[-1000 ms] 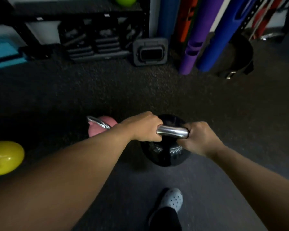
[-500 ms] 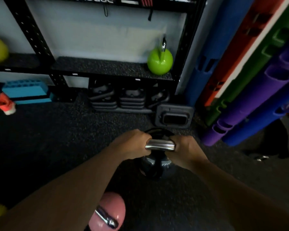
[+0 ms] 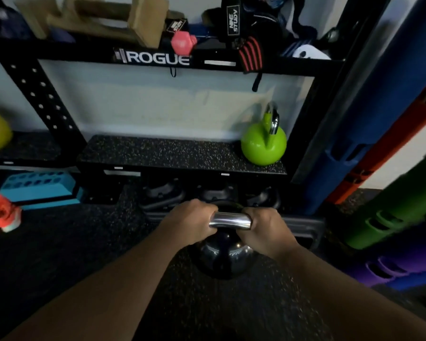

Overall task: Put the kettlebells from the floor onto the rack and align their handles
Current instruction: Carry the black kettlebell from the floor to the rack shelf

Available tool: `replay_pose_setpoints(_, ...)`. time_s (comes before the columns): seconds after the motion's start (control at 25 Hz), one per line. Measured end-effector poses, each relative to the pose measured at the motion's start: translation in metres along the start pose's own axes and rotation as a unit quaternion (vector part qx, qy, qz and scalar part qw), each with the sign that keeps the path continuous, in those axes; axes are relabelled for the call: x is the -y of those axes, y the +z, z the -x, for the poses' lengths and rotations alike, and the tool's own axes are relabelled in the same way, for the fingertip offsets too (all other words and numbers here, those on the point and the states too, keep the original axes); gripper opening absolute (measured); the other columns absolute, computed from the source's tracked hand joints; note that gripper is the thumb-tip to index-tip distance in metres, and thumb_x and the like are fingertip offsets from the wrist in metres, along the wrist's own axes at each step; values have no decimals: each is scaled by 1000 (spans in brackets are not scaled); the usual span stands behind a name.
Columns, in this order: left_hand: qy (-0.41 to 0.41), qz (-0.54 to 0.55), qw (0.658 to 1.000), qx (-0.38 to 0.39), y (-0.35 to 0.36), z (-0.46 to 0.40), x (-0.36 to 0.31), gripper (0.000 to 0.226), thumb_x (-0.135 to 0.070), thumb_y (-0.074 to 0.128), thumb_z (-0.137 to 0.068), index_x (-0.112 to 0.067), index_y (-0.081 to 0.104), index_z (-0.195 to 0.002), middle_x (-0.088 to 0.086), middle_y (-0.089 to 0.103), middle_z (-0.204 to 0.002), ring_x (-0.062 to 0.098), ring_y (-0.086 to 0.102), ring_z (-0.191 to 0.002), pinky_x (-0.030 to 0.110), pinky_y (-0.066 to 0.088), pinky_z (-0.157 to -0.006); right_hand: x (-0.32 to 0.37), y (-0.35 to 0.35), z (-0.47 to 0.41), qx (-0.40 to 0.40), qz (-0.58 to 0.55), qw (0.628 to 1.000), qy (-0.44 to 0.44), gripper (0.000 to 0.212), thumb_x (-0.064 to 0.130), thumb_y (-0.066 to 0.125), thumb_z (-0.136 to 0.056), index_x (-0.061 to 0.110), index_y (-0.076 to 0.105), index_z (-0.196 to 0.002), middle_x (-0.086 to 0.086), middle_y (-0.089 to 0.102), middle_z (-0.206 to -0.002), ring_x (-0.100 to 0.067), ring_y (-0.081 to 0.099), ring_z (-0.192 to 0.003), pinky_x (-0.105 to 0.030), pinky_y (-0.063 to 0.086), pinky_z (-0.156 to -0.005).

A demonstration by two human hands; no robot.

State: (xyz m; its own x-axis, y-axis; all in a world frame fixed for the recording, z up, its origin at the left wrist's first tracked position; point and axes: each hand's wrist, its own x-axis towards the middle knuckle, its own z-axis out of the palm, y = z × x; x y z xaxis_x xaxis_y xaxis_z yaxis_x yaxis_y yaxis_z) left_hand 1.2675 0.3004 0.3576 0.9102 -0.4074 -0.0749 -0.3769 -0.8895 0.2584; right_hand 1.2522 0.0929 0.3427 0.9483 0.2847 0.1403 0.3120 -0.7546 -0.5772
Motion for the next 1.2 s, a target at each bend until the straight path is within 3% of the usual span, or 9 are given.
replay_pose_setpoints(0.24, 3, -28, 997, -73, -29, -113, 66, 15, -30, 70, -80, -21, 63, -90, -5, 67, -83, 16, 62, -70, 26, 39, -57, -29, 2, -147, -36, 11, 998, -41, 20, 24, 60, -70, 27, 61, -89, 0, 72, -70, -16, 64, -67, -16, 36, -57)
replay_pose_setpoints(0.4, -7, -20, 994, -107, -31, -184, 120, 16, -27, 74, -80, -24, 62, -89, -7, 66, -80, 9, 53, -60, 21, 37, -53, -47, 19, -235, -15, 32, 999, -34, 11, 14, 61, -72, 21, 65, -80, -1, 71, -70, -21, 66, -64, -21, 38, -54)
replay_pose_setpoints(0.56, 13, -19, 991, -132, -27, -249, 173, 18, -21, 77, -77, -20, 65, -91, -4, 67, -78, 9, 49, -54, 17, 35, -48, -62, 45, -310, -44, 53, 997, -25, 21, 13, 63, -72, 19, 69, -91, -4, 73, -76, -20, 66, -68, -15, 36, -56)
replay_pose_setpoints(0.76, 32, -22, 982, -184, -24, -312, 211, 20, -19, 74, -77, -15, 66, -94, 4, 69, -83, 24, 64, -69, 29, 42, -56, -75, 53, -372, -80, 66, 993, -49, 43, 9, 68, -64, 20, 65, -105, -13, 74, -82, -22, 60, -78, -24, 39, -66)
replay_pose_setpoints(0.96, 28, 10, 989, -148, -31, -354, 223, 14, -17, 71, -79, -16, 61, -89, -1, 58, -75, 20, 57, -65, 29, 40, -55, -94, 54, -409, -72, 84, 994, -1, 18, 7, 70, -70, 10, 65, -88, -15, 68, -73, -34, 65, -69, -19, 25, -56)
replay_pose_setpoints(1.2, 0, 88, 993, -76, -40, -393, 217, 21, -14, 68, -86, -8, 55, -102, 7, 59, -93, 25, 60, -84, 38, 51, -72, -107, 50, -429, -48, 50, 991, 114, 17, 12, 63, -83, 7, 59, -100, -15, 68, -84, -32, 64, -76, -26, 34, -57)
